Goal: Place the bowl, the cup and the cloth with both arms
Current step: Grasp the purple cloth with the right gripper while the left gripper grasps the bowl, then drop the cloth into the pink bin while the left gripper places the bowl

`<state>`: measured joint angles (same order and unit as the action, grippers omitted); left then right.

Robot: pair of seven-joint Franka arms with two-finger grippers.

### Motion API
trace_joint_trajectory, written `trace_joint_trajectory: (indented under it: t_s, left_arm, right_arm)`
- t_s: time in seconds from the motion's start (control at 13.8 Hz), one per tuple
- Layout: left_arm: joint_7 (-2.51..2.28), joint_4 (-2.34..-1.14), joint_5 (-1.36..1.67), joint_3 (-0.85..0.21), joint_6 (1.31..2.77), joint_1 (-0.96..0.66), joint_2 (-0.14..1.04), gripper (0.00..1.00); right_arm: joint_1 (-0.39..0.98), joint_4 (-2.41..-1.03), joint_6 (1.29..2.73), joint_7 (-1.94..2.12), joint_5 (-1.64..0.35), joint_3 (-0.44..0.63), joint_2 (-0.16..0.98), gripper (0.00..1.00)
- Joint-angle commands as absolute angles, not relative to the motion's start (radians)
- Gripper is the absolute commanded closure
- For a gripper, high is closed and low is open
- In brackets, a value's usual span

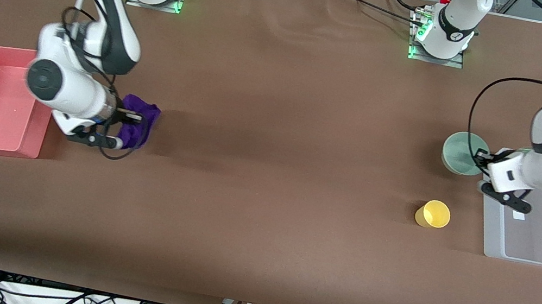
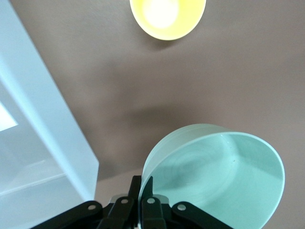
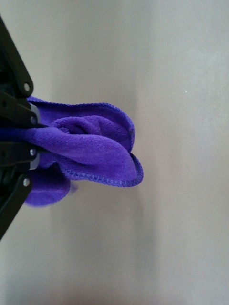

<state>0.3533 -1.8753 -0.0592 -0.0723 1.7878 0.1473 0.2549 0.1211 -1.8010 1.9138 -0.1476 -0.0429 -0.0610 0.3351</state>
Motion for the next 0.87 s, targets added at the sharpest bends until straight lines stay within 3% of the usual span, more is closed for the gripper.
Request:
trace_joint_trajectory:
  t_s: [0.0,0.14,0.51,0.8]
  left_arm:
    - [0.446,-1.773,-0.075,-0.064,1.709,0.214,0.276,1.00]
    - [0.546,-1.758,-0.077,-0.061,1.710,0.285,0.282,1.00]
    - [0.713,-1.723,-0.173,-0.063,1.794,0.429,0.394,1.00]
    - [0.845,-1.631,-0.173,-0.063,1.933,0.495,0.559,1.00]
  right_arm:
    - [0.103,-1.643,1.688,0.018,-0.049,0.015,0.328,1.00]
    - [0.101,-1.588,1.600,0.208,-0.054,0.130,0.324,1.00]
    - [0.100,-1.586,1.591,0.564,-0.038,0.371,0.324,1.00]
    - [0.066,-1.604,1.618,0.658,-0.020,0.423,0.345,1.00]
